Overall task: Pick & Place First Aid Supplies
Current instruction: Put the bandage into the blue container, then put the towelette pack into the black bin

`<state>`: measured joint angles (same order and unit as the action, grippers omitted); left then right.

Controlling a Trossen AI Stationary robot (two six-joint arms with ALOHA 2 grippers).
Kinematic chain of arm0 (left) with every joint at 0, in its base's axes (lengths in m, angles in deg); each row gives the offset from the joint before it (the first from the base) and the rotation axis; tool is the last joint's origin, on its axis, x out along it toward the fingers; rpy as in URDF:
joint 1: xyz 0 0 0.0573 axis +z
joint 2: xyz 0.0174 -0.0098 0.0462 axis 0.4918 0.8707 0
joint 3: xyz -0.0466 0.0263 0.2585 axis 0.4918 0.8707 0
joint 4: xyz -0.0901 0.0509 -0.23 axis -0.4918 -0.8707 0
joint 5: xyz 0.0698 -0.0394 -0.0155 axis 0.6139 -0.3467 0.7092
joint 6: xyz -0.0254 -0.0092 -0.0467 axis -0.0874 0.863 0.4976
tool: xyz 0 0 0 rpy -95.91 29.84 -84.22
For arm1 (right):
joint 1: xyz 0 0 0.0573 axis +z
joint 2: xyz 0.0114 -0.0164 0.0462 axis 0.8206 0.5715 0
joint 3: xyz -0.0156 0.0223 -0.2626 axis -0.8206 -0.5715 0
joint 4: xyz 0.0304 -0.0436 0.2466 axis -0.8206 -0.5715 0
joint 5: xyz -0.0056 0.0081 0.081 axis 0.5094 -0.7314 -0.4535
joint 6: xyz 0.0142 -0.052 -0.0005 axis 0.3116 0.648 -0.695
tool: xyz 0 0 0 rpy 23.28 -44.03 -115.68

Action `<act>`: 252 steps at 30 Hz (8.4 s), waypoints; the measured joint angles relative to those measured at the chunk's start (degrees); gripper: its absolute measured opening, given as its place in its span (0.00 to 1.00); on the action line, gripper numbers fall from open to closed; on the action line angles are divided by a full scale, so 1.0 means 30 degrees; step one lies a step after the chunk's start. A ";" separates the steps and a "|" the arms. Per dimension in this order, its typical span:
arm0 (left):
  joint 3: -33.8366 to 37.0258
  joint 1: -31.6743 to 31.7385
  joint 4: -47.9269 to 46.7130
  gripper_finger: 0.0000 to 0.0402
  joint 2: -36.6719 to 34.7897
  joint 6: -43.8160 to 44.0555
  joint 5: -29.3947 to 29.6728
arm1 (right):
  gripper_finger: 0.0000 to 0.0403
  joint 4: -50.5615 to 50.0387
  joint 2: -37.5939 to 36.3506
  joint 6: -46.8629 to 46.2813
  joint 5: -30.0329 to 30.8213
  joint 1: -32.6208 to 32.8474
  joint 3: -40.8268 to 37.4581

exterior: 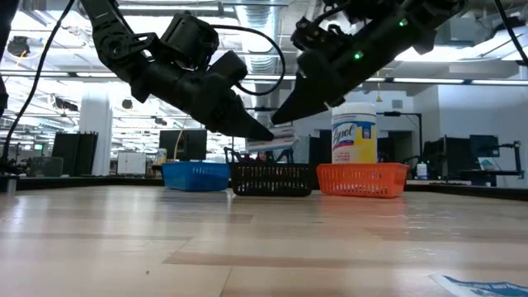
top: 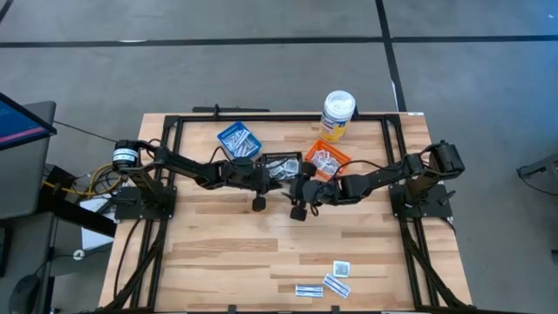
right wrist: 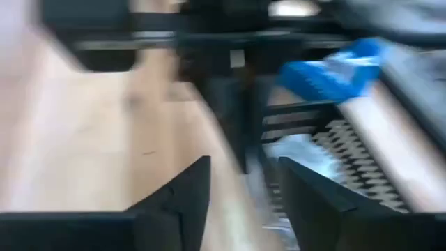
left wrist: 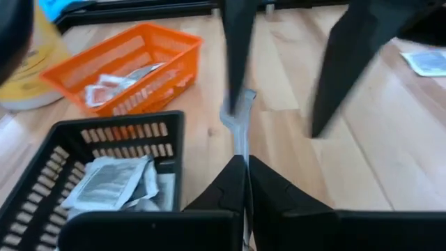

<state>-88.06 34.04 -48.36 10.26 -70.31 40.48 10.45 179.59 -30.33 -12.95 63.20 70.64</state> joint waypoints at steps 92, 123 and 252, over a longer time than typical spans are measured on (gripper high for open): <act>0.0010 0.8978 -1.2434 0.03 -0.5994 0.4006 0.2665 | 0.34 -0.3419 0.0029 -0.2479 -0.1647 -0.1086 -0.0007; 0.0007 0.5799 -0.7928 0.23 -0.4546 0.1776 -0.1553 | 0.33 -0.3419 0.0022 -0.3081 -0.1642 -0.1284 -0.0007; 0.0000 0.0750 0.3723 0.23 -0.0866 0.3998 0.2034 | 0.04 -0.8722 0.1413 -0.4388 0.9828 0.0794 0.4546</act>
<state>-88.06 36.29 -37.19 7.67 -58.32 46.59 -15.72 183.83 -43.50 16.53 65.58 84.28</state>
